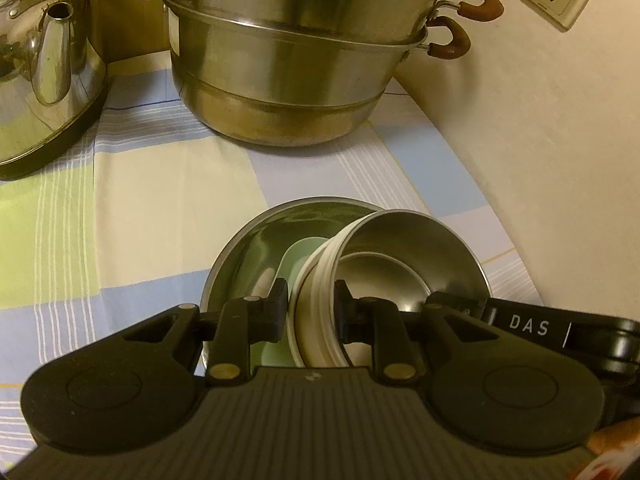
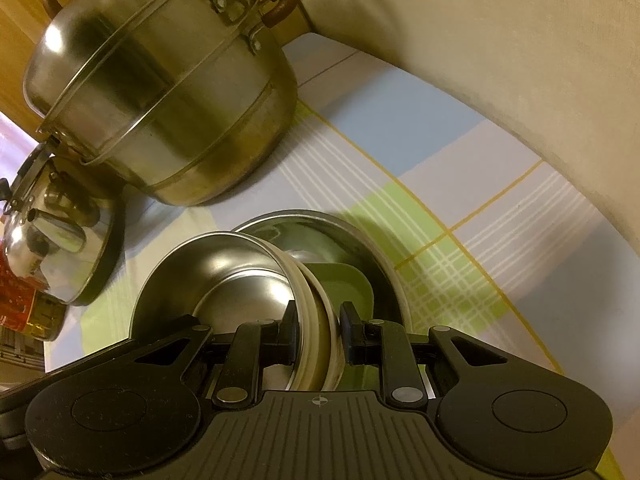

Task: Organize plates and bowls
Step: 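Lower the bowl stack with both grippers onto the green dish in the plate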

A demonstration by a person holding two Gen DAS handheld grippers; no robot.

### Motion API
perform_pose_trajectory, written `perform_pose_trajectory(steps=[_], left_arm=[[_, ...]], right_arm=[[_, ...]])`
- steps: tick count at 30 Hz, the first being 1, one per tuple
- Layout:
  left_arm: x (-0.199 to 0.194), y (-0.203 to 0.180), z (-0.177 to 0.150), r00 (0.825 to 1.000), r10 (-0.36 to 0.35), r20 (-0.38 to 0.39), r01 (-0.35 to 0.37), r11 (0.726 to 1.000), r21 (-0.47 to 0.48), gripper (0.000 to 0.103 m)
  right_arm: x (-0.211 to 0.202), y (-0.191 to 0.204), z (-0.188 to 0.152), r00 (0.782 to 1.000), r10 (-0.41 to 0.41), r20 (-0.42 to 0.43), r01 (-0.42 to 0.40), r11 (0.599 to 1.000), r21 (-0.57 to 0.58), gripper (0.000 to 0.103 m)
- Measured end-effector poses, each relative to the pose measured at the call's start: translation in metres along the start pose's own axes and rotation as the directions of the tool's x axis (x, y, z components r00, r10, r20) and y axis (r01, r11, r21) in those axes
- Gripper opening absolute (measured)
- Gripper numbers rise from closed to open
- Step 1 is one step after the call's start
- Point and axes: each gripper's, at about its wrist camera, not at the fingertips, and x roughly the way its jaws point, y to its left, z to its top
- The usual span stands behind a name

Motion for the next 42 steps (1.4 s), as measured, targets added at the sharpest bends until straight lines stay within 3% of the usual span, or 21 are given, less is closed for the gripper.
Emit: perform_pose_trajectory(steps=[42], left_arm=[[0.0029,0.0012,-0.0001,1.0,-0.018,-0.001,0.018,1.0,0.005,0.026]], right_arm=[[0.0012,-0.0037,-0.0026,1.0,0.022,0.006,-0.022,1.0,-0.019,0.023]])
